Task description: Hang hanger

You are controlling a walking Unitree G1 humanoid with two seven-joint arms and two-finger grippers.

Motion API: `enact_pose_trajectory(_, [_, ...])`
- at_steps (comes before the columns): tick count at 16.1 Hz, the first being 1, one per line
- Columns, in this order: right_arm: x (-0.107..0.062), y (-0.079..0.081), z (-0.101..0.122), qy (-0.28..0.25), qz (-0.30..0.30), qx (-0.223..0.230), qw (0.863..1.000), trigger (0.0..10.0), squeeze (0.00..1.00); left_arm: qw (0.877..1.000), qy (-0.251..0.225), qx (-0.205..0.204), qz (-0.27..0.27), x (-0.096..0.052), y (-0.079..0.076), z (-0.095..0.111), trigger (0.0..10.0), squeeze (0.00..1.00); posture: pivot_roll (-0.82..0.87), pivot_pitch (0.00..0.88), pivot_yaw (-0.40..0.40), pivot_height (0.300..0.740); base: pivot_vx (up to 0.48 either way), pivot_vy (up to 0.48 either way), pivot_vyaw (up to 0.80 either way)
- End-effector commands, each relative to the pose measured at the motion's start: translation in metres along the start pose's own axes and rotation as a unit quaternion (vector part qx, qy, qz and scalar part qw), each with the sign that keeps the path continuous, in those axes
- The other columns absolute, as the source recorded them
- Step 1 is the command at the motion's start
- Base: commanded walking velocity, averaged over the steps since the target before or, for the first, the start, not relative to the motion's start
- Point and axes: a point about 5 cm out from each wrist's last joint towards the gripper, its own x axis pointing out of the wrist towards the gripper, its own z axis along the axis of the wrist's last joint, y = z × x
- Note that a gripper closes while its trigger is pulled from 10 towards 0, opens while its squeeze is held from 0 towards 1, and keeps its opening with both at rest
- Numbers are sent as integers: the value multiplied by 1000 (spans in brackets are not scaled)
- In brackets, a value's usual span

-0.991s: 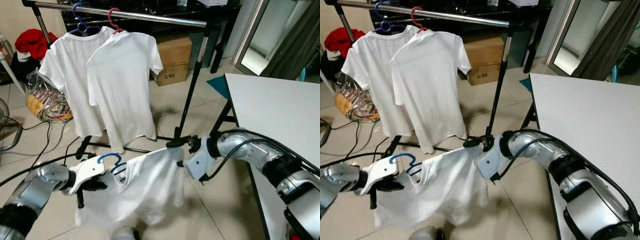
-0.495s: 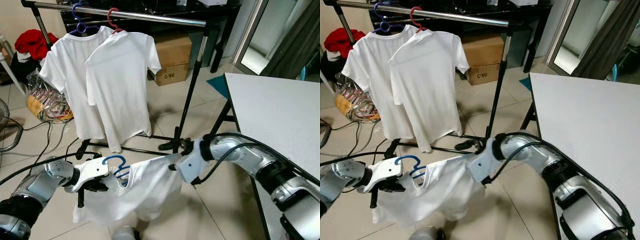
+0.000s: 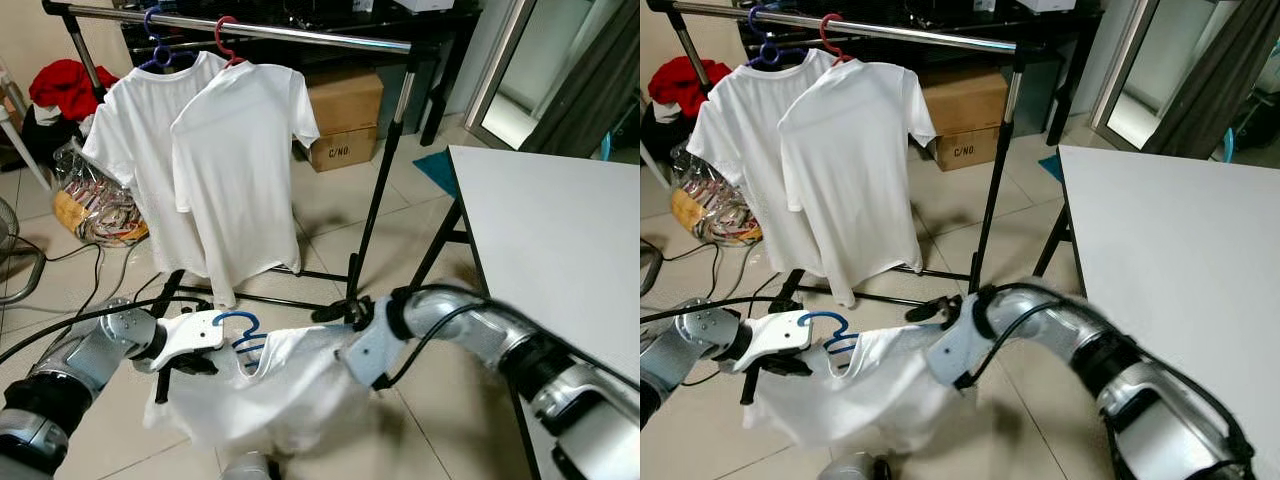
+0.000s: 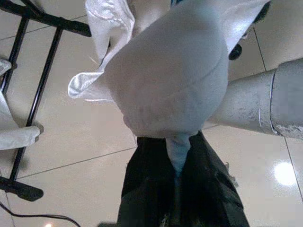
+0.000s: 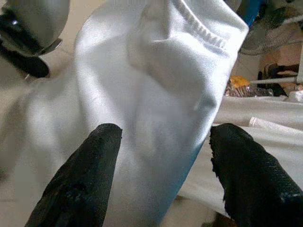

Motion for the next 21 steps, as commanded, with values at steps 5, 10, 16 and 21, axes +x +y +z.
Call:
enact_pose_trajectory(5, [2, -2, -9, 44, -11, 20, 999, 10000, 0, 999, 16, 40, -6, -2, 3, 4, 10000, 0, 87, 0, 14, 740, 0, 0, 0])
enact_pose_trajectory(10, [10, 12, -13, 53, 13, 75, 996, 10000, 0, 997, 24, 79, 1, -8, 11, 15, 10000, 0, 81, 0, 19, 740, 0, 0, 0])
enact_pose_trajectory(16, [10, 23, -15, 54, 40, 108, 992, 706, 0, 994, 41, 102, 13, -14, 20, 19, 10000, 0, 75, 0, 27, 740, 0, 0, 0])
enact_pose_trajectory(21, [7, 22, -17, 52, 40, 117, 991, 0, 0, 994, 38, 104, 15, -13, 20, 20, 10000, 0, 75, 0, 28, 740, 0, 0, 0])
